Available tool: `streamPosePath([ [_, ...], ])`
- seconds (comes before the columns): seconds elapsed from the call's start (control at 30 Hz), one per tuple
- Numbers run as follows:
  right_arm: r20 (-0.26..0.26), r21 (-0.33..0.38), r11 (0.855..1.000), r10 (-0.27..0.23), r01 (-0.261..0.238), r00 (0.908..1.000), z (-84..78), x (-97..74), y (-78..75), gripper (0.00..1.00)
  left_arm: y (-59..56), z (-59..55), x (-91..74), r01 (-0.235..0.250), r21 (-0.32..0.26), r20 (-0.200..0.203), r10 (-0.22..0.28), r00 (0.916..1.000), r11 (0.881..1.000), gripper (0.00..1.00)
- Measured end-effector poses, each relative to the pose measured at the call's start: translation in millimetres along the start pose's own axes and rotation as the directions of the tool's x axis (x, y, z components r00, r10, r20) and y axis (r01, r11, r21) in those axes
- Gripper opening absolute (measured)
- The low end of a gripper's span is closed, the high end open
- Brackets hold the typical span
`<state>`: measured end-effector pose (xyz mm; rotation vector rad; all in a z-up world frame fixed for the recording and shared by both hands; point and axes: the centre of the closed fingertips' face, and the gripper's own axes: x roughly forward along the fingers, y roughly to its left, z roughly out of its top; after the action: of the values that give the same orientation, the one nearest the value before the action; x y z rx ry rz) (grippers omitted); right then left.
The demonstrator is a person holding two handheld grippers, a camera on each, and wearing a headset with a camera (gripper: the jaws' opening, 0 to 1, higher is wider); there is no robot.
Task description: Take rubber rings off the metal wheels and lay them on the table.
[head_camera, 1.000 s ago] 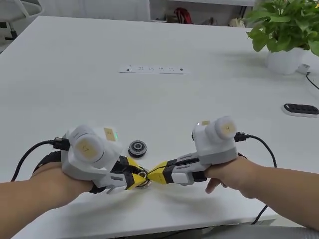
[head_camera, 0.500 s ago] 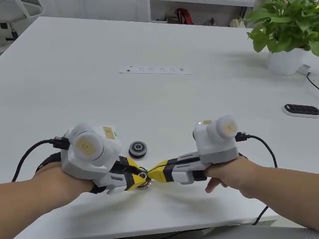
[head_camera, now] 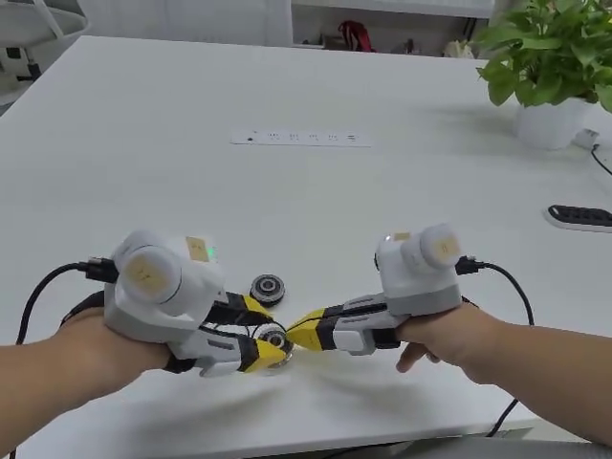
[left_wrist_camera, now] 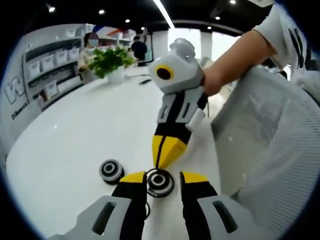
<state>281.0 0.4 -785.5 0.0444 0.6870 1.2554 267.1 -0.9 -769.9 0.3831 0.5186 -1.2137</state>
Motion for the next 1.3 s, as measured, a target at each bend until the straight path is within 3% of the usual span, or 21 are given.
streamPosePath([
  [0.23, 0.007, -0.001, 1.0, 0.005, -0.005, 1.0, 3.0, -0.7, 1.7, 0.0, -0.4, 5.4, -11.5, -0.005, -0.005, 0.025, 0.005, 0.9997, 1.0, 0.34],
  [0.33, 0.012, -0.001, 1.0, 0.007, -0.007, 0.9999, 5.0, -1.5, 2.9, 0.0, 5.3, 5.3, -18.1, -0.034, -0.008, 0.031, 0.034, 0.999, 0.999, 0.41],
  [0.47, 0.016, -0.001, 1.0, 0.013, -0.013, 0.9998, 7.0, -2.1, 3.9, 0.0, 8.4, 5.7, -26.7, -0.047, -0.015, 0.04, 0.047, 0.9981, 0.999, 0.42],
  [0.77, 0.029, -0.001, 1.0, 0.031, -0.031, 0.9991, 14.2, -0.4, 8.8, 0.0, 9.1, 7.9, -43.1, -0.067, -0.029, 0.072, 0.069, 0.9951, 0.997, 0.53],
  [1.07, 0.029, -0.008, 0.998, 0.058, -0.058, 0.9979, 20.3, 5.0, 17.1, 0.0, 9.7, 5.0, -57.3, -0.086, -0.044, 0.096, 0.09, 0.9913, 0.995, 0.64],
  [1.3, 0.023, -0.017, 0.997, 0.07, -0.07, 0.9973, 24.3, 12.9, 21.8, 0.0, 9.7, 0.0, -64.8, -0.098, -0.046, 0.096, 0.102, 0.9901, 0.994, 0.67],
])
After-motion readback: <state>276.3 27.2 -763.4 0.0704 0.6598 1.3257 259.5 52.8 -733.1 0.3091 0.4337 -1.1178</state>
